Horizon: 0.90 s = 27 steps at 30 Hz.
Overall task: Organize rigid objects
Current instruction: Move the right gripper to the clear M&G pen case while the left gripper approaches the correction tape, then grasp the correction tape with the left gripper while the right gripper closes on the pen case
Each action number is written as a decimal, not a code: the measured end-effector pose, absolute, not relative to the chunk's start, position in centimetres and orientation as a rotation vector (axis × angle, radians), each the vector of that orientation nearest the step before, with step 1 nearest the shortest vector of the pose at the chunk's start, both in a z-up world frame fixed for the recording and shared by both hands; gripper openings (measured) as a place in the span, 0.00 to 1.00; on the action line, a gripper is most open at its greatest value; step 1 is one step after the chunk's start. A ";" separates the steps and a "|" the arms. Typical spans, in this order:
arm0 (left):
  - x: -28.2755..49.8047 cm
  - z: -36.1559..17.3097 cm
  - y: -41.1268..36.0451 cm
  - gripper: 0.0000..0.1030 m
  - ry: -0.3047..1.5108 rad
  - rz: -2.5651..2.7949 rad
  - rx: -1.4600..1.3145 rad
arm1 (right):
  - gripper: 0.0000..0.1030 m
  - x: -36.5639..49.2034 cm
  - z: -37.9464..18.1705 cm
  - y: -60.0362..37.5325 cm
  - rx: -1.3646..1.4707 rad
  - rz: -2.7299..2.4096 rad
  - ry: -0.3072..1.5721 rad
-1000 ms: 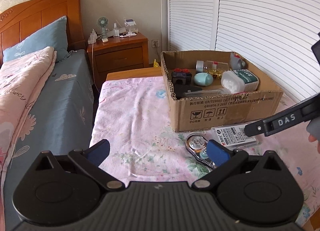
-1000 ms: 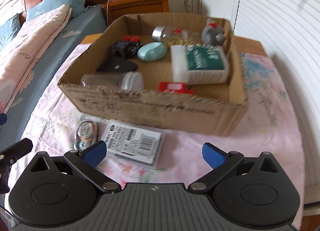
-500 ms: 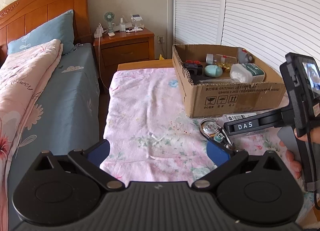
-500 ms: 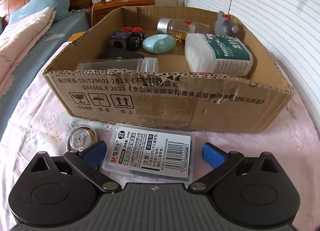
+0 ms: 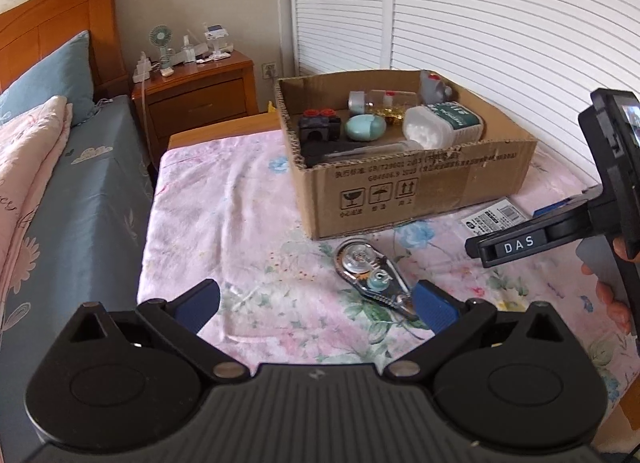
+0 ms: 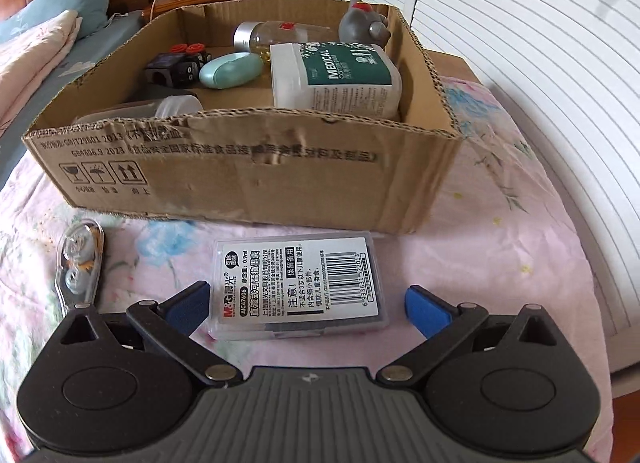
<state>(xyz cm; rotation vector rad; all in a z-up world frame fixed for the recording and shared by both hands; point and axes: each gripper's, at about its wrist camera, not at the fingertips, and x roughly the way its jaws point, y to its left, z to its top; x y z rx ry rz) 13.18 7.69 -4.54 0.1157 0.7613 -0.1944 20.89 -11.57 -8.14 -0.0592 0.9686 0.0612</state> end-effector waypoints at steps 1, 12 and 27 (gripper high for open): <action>13.5 -4.8 7.2 0.99 0.768 -0.218 0.127 | 1.00 20.8 -8.2 -11.8 -0.066 0.077 0.969; 15.9 -8.9 5.9 0.99 0.896 -0.349 0.259 | 1.00 20.5 -8.2 -12.6 -0.094 0.136 0.935; 19.2 -9.6 5.5 1.00 0.866 -0.453 0.202 | 1.00 20.3 -8.3 -12.9 -0.107 0.170 0.910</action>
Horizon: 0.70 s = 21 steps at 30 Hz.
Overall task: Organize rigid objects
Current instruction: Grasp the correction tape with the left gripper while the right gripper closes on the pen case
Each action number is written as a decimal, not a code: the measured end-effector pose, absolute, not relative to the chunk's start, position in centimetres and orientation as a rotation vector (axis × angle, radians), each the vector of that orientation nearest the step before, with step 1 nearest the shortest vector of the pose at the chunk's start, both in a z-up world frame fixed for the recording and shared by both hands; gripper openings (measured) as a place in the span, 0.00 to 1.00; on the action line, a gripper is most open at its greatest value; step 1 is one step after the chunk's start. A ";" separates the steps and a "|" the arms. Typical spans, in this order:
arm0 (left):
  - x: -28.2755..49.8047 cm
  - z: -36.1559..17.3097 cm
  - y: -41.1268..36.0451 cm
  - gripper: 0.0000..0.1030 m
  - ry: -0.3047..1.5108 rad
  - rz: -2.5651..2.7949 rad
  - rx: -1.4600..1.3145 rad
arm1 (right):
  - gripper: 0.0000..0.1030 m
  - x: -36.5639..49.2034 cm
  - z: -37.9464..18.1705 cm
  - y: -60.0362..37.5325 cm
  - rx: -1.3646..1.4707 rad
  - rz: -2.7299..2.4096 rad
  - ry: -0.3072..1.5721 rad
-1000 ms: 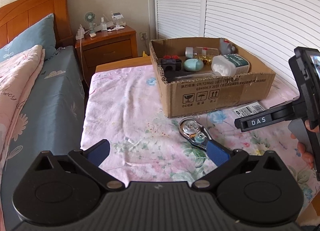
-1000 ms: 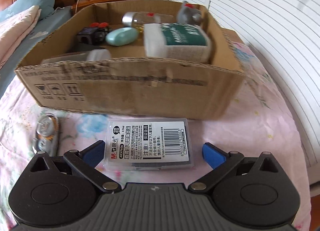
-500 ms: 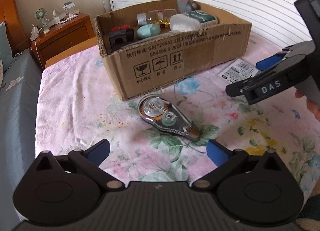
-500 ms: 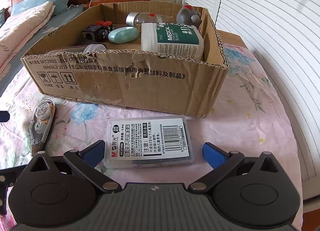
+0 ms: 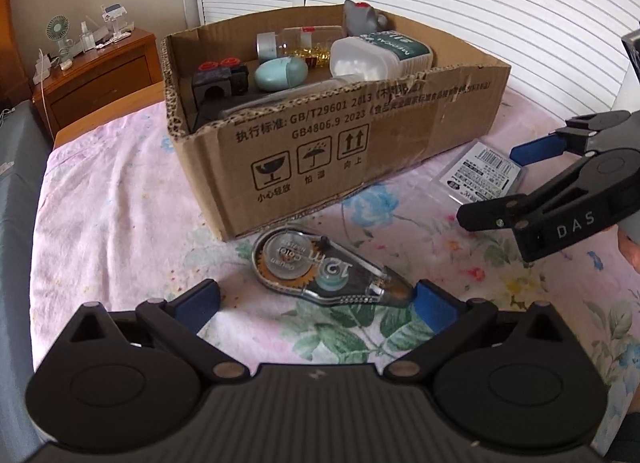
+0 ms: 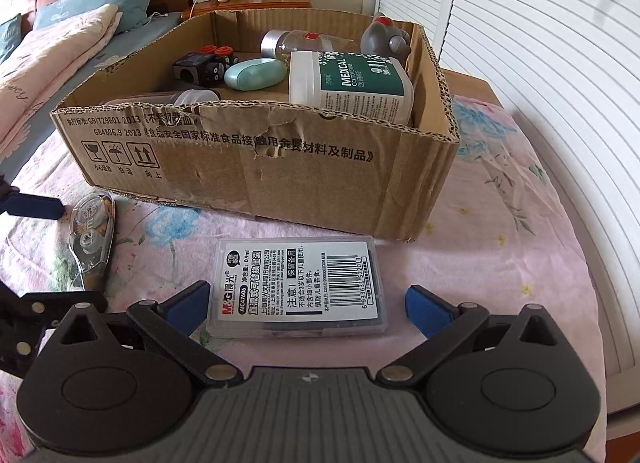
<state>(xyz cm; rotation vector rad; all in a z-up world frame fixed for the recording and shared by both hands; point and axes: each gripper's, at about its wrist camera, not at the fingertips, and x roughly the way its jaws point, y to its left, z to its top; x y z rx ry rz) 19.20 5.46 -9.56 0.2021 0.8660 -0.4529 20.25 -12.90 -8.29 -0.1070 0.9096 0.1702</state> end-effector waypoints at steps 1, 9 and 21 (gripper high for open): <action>19.3 -9.6 5.3 1.00 0.862 -0.458 0.202 | 1.00 20.3 -8.3 -12.9 -0.108 0.172 0.909; 19.6 -9.7 4.8 0.96 0.820 -0.513 0.209 | 1.00 20.2 -8.3 -13.0 -0.113 0.183 0.900; 16.5 -9.0 4.1 0.90 0.847 -0.609 0.272 | 1.00 20.2 -8.3 -13.0 -0.113 0.187 0.896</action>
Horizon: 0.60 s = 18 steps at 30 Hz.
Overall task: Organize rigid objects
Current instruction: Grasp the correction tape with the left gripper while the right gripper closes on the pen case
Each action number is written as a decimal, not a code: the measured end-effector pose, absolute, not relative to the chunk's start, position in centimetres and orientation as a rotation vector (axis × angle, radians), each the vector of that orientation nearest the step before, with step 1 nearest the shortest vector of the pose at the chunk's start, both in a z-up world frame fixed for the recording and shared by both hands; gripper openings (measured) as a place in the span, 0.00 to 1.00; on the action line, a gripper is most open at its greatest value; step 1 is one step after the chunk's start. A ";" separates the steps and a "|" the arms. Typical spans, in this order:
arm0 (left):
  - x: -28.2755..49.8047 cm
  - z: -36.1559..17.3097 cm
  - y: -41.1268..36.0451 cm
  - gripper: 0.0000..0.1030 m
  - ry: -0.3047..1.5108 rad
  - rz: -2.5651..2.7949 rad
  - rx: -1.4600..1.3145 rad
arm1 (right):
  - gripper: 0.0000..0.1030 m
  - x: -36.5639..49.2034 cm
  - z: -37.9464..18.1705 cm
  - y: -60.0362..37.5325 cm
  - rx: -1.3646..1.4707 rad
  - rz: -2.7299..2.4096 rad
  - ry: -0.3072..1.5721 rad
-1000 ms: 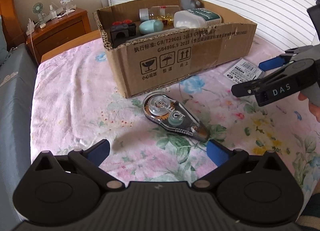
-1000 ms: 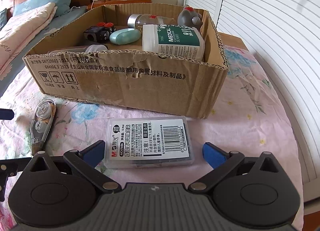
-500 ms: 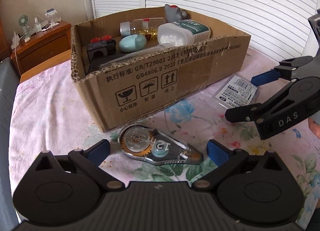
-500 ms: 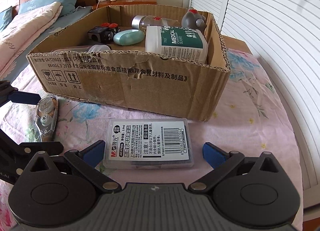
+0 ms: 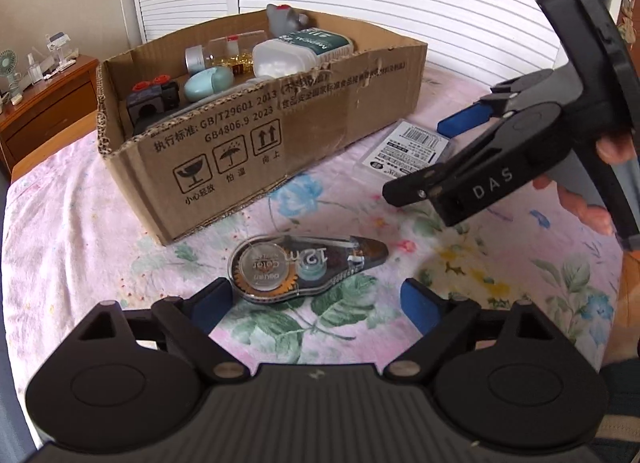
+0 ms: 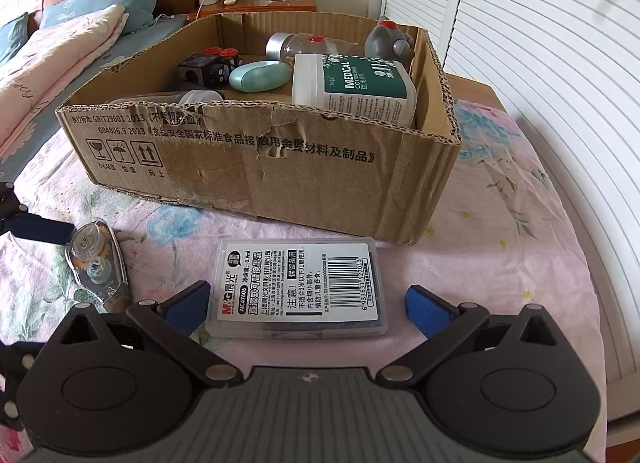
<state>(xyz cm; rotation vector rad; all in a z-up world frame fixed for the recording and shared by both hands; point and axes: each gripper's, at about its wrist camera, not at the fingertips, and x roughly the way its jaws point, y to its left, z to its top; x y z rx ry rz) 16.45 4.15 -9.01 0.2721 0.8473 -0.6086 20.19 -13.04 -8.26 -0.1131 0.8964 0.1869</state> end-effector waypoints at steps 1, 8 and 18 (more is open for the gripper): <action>16.6 -9.1 4.2 0.93 0.852 -0.597 0.263 | 1.00 20.2 -8.3 -13.0 -0.113 0.187 0.896; 17.1 -9.5 3.7 1.00 0.848 -0.507 0.217 | 1.00 20.3 -8.3 -13.1 -0.118 0.197 0.897; 17.4 -9.6 2.7 0.99 0.836 -0.497 0.209 | 1.00 20.0 -8.4 -14.2 -0.133 0.237 0.890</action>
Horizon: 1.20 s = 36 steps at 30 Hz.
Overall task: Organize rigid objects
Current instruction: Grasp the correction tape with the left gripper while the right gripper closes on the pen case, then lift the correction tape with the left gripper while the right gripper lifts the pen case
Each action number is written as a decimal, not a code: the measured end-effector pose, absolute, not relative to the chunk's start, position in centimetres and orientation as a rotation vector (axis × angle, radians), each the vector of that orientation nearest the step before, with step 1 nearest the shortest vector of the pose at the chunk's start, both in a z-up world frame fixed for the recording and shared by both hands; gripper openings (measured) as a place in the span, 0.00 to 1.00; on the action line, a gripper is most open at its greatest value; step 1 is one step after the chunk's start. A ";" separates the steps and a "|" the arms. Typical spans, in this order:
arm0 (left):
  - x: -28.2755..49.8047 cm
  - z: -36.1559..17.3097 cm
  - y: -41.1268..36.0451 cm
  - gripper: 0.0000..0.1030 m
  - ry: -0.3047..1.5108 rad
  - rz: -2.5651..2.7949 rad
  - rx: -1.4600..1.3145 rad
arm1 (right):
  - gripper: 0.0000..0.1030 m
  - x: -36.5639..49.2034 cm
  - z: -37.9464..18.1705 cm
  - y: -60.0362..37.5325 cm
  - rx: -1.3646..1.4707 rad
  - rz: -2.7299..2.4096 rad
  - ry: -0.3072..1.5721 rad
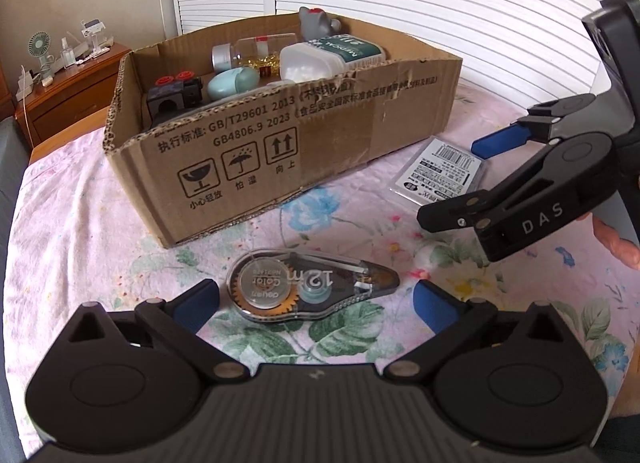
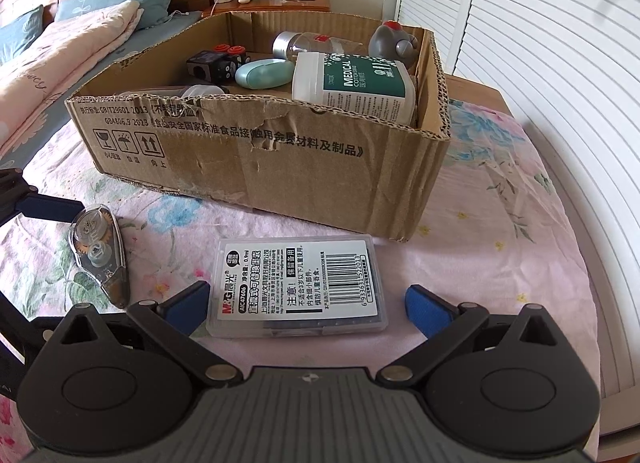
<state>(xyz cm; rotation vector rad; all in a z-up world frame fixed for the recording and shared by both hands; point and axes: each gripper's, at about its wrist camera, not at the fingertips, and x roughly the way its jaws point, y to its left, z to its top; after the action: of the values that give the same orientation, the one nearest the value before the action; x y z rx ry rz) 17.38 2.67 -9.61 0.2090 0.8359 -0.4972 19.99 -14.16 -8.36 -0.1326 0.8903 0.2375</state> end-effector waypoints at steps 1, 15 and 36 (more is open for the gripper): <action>17.4 -9.6 2.5 0.99 0.833 -0.496 0.208 | 1.00 19.9 -8.4 -14.2 -0.133 0.238 0.888; 17.6 -9.3 2.9 0.87 0.829 -0.422 0.168 | 1.00 19.4 -8.5 -14.6 -0.140 0.260 0.859; 17.2 -9.2 5.0 0.87 0.855 -0.377 0.152 | 0.94 19.9 -8.1 -13.0 -0.144 0.253 0.872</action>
<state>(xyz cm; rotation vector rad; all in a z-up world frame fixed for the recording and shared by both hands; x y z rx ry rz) 17.21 4.97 -9.21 0.1524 0.8550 -0.3770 19.93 -13.04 -8.12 -0.1440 0.8719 0.2528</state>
